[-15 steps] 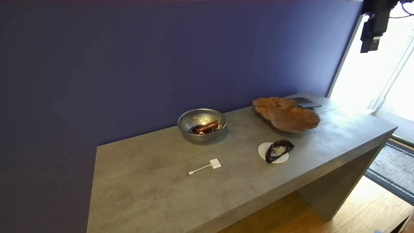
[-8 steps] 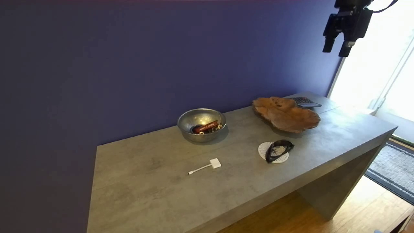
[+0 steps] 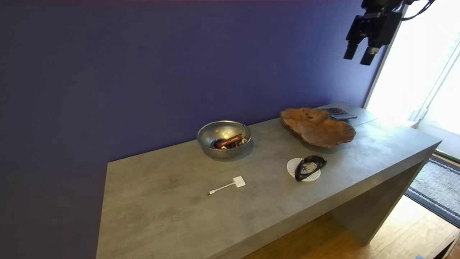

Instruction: Remove the toy car from the silver bowl

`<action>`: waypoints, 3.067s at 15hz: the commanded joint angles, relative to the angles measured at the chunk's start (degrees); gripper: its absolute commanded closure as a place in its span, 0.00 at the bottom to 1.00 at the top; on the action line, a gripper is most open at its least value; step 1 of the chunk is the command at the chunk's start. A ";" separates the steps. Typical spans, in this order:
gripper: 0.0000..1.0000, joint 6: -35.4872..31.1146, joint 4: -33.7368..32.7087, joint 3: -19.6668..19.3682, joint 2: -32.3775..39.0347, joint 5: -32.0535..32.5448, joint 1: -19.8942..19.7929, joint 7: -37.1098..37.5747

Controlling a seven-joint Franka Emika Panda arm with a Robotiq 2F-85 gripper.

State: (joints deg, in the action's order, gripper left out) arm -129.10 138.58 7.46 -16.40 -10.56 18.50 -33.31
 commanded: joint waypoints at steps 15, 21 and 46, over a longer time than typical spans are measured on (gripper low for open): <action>0.00 -32.41 -13.30 12.62 31.29 2.01 1.71 4.11; 0.00 -33.35 -27.88 8.12 46.83 16.65 5.08 15.25; 0.30 -27.46 -54.35 5.77 69.78 18.98 6.31 18.62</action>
State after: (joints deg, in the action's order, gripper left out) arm -159.83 89.02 13.89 50.31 6.76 23.79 -16.83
